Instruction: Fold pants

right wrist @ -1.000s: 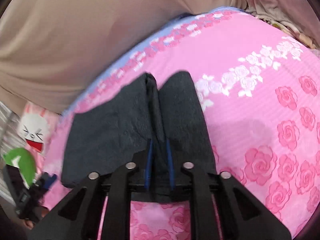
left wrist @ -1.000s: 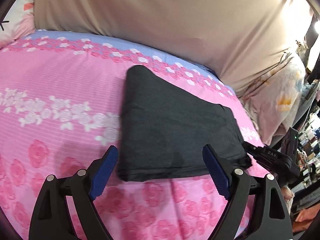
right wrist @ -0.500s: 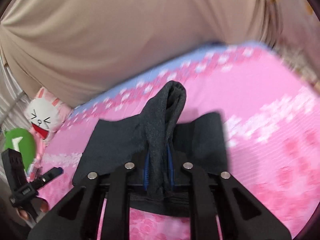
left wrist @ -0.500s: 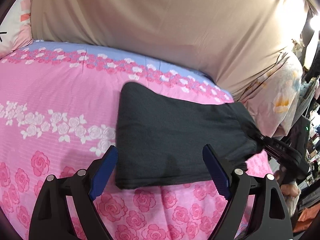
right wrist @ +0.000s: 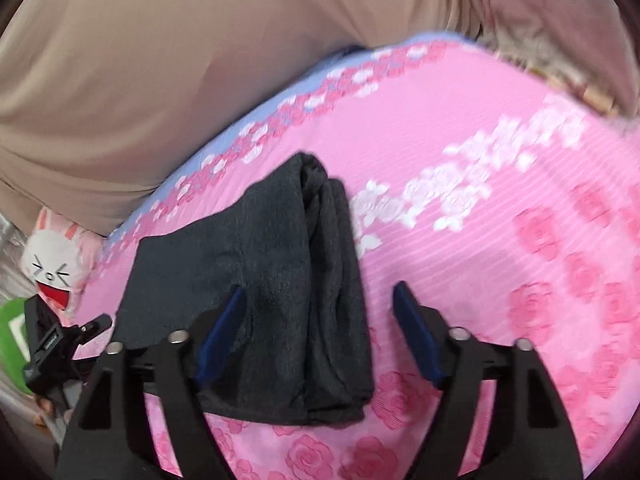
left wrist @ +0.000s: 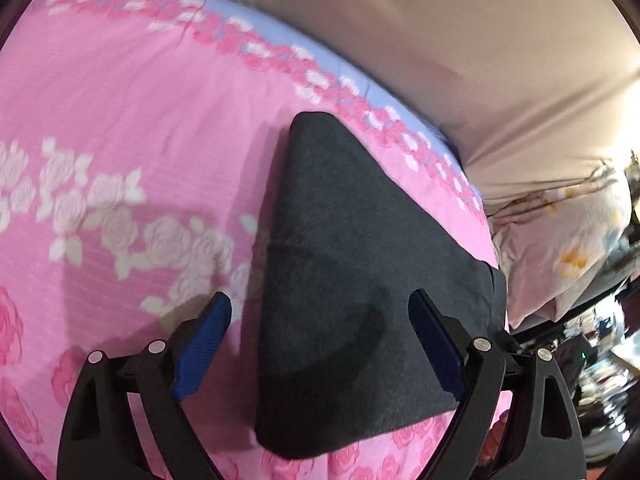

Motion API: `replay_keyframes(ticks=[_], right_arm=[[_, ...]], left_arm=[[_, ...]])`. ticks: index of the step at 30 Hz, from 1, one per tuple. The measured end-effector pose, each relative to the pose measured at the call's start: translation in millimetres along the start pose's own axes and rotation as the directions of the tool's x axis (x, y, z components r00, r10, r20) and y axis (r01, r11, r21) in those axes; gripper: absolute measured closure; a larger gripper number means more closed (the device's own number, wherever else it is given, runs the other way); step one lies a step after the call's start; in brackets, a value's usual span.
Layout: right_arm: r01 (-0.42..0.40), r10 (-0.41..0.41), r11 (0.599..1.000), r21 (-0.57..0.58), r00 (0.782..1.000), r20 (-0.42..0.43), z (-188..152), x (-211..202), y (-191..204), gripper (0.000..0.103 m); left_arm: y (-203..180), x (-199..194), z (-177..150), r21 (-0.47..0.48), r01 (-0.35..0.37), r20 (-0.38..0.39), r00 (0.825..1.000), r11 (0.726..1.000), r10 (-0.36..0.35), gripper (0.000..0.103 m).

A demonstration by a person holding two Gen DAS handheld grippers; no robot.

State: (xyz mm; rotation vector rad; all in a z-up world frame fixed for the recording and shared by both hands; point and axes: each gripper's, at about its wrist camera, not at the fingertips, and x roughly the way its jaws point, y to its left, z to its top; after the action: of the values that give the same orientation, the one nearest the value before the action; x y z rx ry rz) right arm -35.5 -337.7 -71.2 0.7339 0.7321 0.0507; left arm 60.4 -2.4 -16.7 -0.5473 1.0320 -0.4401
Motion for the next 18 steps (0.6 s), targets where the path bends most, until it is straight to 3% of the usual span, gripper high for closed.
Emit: replay_keyframes(ticks=[1,3,5,8,11,13,14,15,16,18], right_arm=[[0.016,-0.016,1.000,-0.011,1.000,0.000,1,0,2,0.036],[-0.016,0.015,0.999,-0.052,1.000,-0.017,6,2,15,0.066],[-0.008,0.007,0.997,-0.071,1.000,-0.011,10,-3,27,0.074],[-0.094,0.095,0.993,-0.070,0.996,0.005,11,-25,41,0.077],[-0.157,0.155,0.985,-0.075,0.987,-0.035,-5,-26,50,0.075],[-0.074,0.063,0.992,-0.100,0.992,-0.109,-27,-2,41,0.062],[-0.059,0.048,0.993,-0.107,0.993,-0.105,-33,3,37,0.059],[-0.084,0.078,0.993,-0.080,0.994,-0.072,-35,-7,32,0.055],[-0.058,0.053,0.996,-0.069,0.997,-0.063,-33,-16,32,0.051],[0.064,-0.058,0.991,-0.121,0.997,0.059,-26,-48,45,0.051]], left_arm=[[-3,6,-1,0.015,0.014,-0.037,0.999,1.000,-0.014,0.068],[-8,9,-1,0.039,-0.001,-0.045,0.999,0.999,0.003,0.093],[-16,-5,5,0.082,0.005,-0.019,1.000,0.997,-0.004,0.096],[-18,-47,17,0.084,0.071,-0.002,0.997,0.994,-0.071,0.097],[-8,-77,15,0.114,0.023,0.019,1.000,0.993,-0.025,0.096],[13,-69,5,0.095,-0.019,-0.034,0.999,0.995,0.022,0.089],[23,-61,-2,0.085,-0.031,-0.063,0.997,0.996,0.036,0.088],[32,-56,-11,0.067,-0.035,-0.083,0.996,0.997,0.040,0.084],[42,-57,-22,0.050,-0.038,-0.081,0.996,0.998,0.042,0.078],[49,-70,-37,0.052,-0.026,-0.035,0.999,0.998,0.027,0.061]])
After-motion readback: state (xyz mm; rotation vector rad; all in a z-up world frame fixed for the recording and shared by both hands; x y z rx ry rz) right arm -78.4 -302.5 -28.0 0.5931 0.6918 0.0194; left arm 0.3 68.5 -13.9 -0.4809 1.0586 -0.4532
